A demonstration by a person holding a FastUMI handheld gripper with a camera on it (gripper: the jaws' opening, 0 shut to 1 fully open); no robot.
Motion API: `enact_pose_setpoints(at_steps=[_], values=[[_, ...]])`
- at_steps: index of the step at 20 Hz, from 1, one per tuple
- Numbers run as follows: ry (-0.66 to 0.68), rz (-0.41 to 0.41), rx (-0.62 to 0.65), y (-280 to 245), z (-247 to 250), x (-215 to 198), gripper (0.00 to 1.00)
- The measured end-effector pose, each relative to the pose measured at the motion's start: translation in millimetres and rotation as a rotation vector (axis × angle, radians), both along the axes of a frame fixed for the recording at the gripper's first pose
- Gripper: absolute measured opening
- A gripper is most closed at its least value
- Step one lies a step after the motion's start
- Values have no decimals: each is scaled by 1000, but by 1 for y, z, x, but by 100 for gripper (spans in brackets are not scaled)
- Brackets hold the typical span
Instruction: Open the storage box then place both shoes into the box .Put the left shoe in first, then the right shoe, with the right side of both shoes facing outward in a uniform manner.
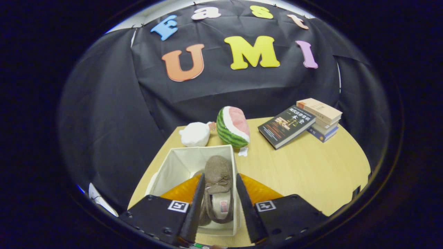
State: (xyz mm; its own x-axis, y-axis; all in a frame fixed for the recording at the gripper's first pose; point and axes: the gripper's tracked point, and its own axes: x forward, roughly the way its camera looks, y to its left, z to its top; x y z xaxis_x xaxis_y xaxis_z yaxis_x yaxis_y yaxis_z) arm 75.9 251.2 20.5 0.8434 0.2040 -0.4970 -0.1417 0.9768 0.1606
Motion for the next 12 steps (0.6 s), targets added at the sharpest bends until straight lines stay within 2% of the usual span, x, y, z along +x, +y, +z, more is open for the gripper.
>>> enact_pose_setpoints(at_steps=[3, 5, 8, 12], values=[[-104, -5, 15, -25, 26, -17, 81], [-174, -45, -15, -53, 38, -23, 95], [-255, -74, -28, -85, 51, -38, 96], [-397, -75, -35, -122, 75, -62, 95]])
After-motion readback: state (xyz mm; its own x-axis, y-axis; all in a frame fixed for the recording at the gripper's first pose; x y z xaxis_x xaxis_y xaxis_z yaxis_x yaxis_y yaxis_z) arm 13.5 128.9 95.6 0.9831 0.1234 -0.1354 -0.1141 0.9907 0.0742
